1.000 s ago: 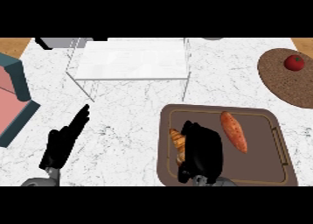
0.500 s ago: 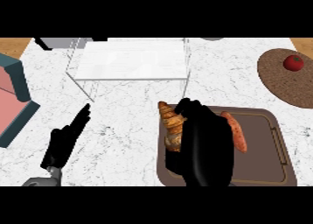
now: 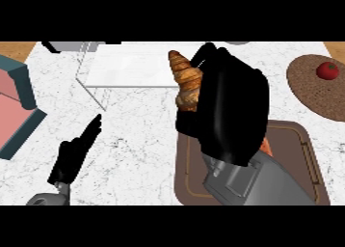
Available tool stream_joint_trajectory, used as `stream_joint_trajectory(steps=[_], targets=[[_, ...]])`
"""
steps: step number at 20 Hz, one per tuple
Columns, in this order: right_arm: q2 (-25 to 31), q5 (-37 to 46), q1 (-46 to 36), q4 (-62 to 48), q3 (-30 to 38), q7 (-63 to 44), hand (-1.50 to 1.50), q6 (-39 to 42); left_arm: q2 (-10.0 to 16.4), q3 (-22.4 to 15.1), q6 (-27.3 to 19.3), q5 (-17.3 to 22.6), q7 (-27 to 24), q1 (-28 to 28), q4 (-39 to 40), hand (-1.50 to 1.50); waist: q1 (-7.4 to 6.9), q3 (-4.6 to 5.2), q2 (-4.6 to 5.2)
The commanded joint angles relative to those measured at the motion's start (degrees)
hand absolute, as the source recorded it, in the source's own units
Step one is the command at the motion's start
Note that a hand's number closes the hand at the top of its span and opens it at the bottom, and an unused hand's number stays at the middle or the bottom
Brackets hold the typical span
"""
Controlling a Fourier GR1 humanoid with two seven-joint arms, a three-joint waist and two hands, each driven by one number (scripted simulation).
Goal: Pick the croissant from the tray and place it in the tiered shelf
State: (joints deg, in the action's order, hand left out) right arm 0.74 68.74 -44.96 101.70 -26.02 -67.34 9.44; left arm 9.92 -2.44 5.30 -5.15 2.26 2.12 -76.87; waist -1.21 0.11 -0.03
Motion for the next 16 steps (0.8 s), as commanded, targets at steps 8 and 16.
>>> stream_joint_trajectory(steps=[8,16], targets=[[-0.7,-1.5,-20.9,-28.8,20.4,2.8,1.5,-4.6,1.3,1.0,1.8,0.6,-0.8,0.9,-0.5,0.0,-0.3,-0.04,0.43],[1.5,-2.7,-29.9,-54.7,27.2,16.9,1.5,-13.6,-1.4,-0.6,0.3,-0.5,0.9,1.1,-1.1,0.0,-0.79,-0.05,0.73]])
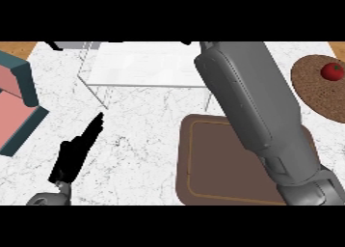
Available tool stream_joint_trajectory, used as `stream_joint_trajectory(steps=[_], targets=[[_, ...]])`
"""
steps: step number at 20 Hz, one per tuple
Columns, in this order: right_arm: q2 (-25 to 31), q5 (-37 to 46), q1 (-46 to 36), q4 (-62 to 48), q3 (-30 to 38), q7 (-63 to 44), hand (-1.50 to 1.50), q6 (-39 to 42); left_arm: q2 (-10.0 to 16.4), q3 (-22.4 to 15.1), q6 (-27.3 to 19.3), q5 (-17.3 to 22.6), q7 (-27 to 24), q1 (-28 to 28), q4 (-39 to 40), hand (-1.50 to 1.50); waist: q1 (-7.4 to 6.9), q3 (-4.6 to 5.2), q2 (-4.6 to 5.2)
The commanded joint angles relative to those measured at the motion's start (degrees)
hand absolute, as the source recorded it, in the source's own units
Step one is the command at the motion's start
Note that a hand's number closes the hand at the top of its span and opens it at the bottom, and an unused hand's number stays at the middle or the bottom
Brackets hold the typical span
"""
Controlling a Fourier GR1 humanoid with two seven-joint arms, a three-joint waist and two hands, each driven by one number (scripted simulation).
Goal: Pick the croissant from the tray and place it in the tiered shelf
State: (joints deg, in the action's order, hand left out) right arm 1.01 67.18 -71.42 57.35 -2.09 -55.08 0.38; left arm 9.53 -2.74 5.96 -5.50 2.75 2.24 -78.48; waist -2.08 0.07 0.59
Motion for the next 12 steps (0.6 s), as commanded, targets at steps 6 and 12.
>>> stream_joint_trajectory(steps=[6,12], targets=[[1.2,-3.3,-7.6,-25.5,7.7,10.9,1.5,-11.0,-1.3,-0.4,-0.4,-0.4,0.7,2.3,0.5,0.0,-1.43,0.01,0.85],[-1.0,-12.0,-9.6,-28.5,13.8,13.2,1.5,-17.1,0.7,-0.5,1.9,-0.3,0.7,1.8,-0.7,0.0,-2.84,-0.06,1.02]])
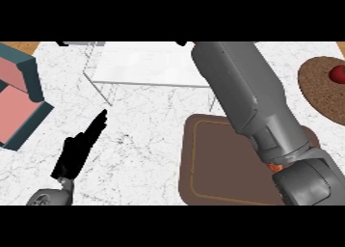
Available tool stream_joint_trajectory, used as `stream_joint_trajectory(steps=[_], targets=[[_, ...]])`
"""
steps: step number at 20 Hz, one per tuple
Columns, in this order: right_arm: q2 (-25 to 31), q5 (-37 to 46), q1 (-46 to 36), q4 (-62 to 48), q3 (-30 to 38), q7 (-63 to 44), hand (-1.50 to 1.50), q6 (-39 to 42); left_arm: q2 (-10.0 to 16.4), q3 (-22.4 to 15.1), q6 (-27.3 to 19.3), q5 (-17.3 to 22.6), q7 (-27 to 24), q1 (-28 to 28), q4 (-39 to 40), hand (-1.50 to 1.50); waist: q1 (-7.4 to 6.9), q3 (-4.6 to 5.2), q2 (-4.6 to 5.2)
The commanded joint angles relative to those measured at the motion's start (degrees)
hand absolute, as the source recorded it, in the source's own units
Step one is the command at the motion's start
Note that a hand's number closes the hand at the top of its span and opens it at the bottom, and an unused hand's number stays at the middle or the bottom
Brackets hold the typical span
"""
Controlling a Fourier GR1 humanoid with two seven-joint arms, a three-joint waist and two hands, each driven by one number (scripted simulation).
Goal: Pick the croissant from the tray and place it in the tiered shelf
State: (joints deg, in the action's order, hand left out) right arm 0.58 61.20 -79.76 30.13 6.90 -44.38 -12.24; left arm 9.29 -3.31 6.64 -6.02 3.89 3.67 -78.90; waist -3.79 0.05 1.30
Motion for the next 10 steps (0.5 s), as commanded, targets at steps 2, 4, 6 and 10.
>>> stream_joint_trajectory(steps=[2,4,6,10], targets=[[-0.6,-15.0,1.3,1.9,11.3,3.2,-1.5,-8.6,-0.5,-1.2,0.8,-0.1,0.7,0.8,-1.0,0.0,-2.2,-0.26,0.52],[-0.6,-19.6,2.0,1.8,13.8,6.5,-1.5,-13.2,-1.1,-1.6,0.5,-0.4,0.5,1.9,-0.5,0.0,-3.08,-0.21,1.01],[-0.6,-24.4,2.1,1.7,16.5,10.5,-1.5,-14.5,-1.7,-2.6,-0.2,-1.4,-0.7,-0.4,-0.2,0.0,-2.75,-0.18,0.7],[-0.6,-29.9,0.8,0.5,18.4,18.7,-1.5,-21.5,-1.1,-1.4,0.6,-0.7,-0.4,3.1,1.1,0.0,-2.74,-0.08,0.92]])
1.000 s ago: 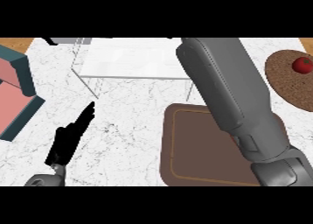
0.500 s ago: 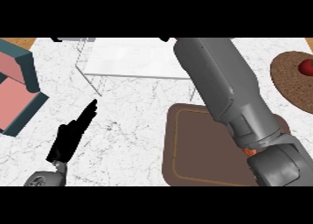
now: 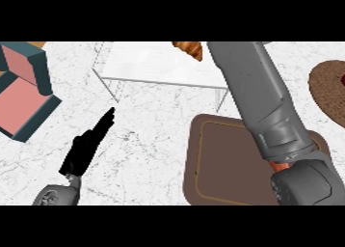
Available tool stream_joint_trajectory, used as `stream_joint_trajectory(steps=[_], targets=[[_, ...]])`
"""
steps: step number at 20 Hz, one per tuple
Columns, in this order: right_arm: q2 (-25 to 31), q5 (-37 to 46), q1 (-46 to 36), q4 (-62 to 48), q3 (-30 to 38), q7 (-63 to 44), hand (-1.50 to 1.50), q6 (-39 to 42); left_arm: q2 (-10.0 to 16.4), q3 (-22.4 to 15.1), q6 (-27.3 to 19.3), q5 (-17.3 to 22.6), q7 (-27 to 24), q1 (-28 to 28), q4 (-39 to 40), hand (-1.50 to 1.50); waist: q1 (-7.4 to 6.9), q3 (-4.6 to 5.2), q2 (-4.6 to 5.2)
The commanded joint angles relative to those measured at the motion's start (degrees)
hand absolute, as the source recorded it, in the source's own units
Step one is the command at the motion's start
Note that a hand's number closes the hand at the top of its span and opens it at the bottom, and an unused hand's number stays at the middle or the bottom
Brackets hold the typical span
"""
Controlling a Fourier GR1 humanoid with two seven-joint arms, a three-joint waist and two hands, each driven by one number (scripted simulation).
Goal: Pick the croissant from the tray and place it in the tiered shelf
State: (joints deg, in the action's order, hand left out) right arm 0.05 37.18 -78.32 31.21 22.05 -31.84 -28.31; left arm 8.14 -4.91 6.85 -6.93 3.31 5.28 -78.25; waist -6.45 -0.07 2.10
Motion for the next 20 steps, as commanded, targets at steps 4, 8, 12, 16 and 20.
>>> stream_joint_trajectory(steps=[4,8,12,16,20], targets=[[0.0,-7.9,-0.7,-0.8,2.9,13.0,-1.5,-14.8,0.9,0.8,0.0,-0.1,-0.9,-1.3,0.3,0.0,0.97,0.09,-0.67],[0.0,-5.8,0.6,1.1,3.7,15.4,-1.5,-24.8,1.5,2.4,0.0,1.2,0.2,-2.7,-1.4,0.0,3.23,0.08,-1.48],[1.5,-4.7,4.2,4.9,4.0,15.4,-1.5,-30.0,0.8,2.9,-1.5,0.9,1.7,-3.2,-1.3,0.0,5.93,0.06,-2.16],[3.9,-2.8,10.2,10.5,3.3,8.3,-1.5,-28.1,0.8,4.0,-2.6,0.5,-1.7,-5.7,0.7,0.0,8.55,0.1,-3.06],[5.4,-2.5,18.1,21.9,0.4,4.1,-1.5,-19.3,1.2,5.3,-2.5,1.9,0.4,-6.6,-1.0,0.0,10.33,0.08,-3.83]])
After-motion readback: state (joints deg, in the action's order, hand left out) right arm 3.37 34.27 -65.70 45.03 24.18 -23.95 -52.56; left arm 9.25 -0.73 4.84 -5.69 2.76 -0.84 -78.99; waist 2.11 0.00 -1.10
